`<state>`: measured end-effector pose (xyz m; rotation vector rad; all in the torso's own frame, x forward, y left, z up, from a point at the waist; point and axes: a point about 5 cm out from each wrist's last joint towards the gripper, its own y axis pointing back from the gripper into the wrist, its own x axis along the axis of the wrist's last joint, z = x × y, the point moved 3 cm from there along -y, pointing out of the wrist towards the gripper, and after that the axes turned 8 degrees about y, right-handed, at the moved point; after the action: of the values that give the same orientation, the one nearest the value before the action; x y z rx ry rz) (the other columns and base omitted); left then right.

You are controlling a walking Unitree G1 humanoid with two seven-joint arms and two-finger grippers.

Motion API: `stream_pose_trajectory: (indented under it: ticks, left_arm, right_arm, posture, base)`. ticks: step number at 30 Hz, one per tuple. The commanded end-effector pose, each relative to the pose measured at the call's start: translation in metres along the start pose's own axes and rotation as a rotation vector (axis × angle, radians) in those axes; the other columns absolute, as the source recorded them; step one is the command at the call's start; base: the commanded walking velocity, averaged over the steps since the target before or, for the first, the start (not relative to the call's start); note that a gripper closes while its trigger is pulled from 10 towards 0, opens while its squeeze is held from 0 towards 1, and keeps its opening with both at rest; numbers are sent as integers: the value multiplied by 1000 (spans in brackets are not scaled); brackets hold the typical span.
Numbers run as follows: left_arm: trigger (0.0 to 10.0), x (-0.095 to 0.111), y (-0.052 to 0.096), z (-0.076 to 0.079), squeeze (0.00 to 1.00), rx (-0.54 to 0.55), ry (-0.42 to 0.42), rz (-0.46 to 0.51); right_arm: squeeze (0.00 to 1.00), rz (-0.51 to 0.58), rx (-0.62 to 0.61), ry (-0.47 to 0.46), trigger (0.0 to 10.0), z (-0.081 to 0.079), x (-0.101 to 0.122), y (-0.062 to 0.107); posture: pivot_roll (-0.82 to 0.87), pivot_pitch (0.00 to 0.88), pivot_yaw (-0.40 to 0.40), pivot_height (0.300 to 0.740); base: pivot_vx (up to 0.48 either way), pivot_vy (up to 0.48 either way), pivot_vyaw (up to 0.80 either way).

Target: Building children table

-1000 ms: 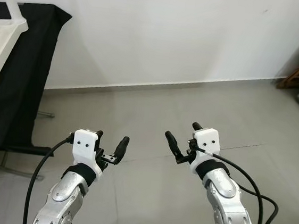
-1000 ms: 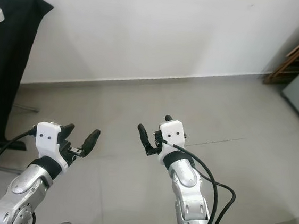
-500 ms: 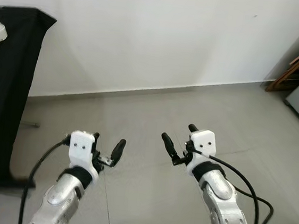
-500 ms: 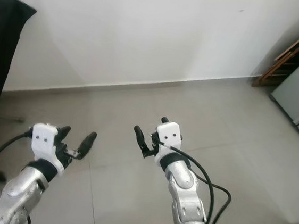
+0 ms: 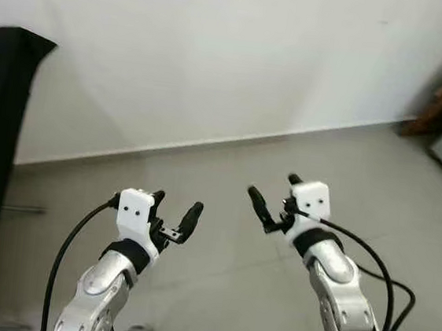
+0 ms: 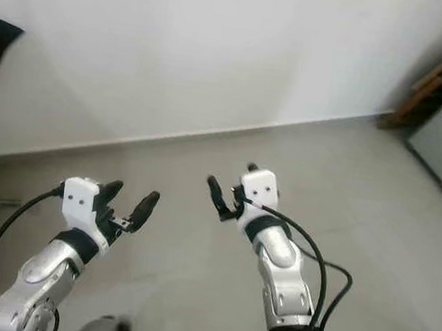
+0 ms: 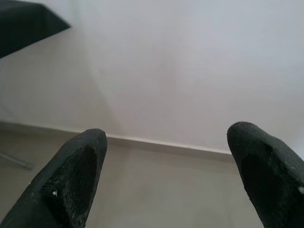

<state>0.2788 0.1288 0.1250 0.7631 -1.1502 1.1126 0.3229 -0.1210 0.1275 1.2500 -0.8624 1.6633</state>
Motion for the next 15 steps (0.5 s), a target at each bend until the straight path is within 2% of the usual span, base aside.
stream_pose_trajectory:
  ticks: [1,6,12,15]
  left_arm:
    - [10000,-5,1,7,0,-21,13,-17]
    - [10000,-4,0,8,0,-23,12,-13]
    - [10000,2,-3,9,0,-34,5,-1]
    - [10000,13,-6,18,0,-79,0,30]
  right_arm:
    - [0,-40,-28,4,10000,10,-10,7]
    - [0,-39,-20,20,10000,11,-9,7]
    - [0,-18,16,-18,10000,8,-7,7]
    - [0,-5,27,-30,10000,8,-4,7]
  posture:
    - [-40,201,-90,740]
    - [-41,202,-91,740]
    - [-40,205,-93,740]
    - [-41,208,-93,740]
  base:
    - [416,0,0]
    - [415,0,0]
    - [414,0,704]
    - [406,0,800]
